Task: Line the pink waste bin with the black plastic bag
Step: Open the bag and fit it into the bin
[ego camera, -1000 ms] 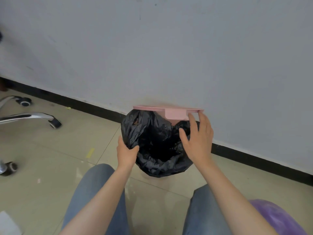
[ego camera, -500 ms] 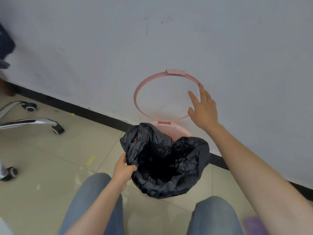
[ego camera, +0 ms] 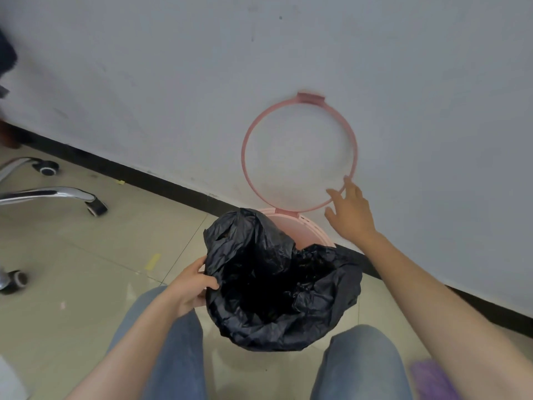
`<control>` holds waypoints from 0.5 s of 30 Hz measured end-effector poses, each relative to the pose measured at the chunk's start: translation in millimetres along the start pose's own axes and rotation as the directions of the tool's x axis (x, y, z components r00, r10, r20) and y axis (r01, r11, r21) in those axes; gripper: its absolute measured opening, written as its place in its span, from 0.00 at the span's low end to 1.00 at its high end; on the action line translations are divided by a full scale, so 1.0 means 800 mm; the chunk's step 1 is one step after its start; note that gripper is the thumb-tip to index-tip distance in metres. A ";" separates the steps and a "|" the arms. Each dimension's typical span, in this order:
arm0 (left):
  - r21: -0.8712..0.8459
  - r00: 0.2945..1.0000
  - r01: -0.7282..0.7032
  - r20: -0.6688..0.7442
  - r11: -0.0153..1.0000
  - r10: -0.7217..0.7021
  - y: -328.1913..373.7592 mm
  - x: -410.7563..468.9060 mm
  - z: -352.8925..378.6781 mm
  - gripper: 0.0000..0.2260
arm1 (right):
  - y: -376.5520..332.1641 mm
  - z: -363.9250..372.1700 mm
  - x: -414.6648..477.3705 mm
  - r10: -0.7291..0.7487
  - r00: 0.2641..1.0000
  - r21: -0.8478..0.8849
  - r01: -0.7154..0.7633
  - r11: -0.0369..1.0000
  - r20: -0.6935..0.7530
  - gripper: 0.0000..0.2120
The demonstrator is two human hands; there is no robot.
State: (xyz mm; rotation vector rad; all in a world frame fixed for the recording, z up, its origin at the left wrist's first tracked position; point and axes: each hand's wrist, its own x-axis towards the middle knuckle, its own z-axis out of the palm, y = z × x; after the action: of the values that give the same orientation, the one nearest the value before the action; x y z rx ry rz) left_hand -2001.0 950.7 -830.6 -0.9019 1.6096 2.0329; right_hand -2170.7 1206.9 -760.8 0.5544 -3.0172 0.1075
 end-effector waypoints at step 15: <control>0.677 0.885 -0.220 -0.165 0.702 0.436 0.084 0.051 0.034 0.23 | 0.008 0.065 -0.098 0.280 0.896 0.276 -0.382 0.882 0.346 0.18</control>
State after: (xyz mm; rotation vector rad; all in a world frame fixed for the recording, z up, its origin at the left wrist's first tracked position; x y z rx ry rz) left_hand -2080.9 955.5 -807.9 -0.7136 2.5912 1.3514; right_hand -2103.3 1236.1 -819.5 0.0520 -3.3829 0.6287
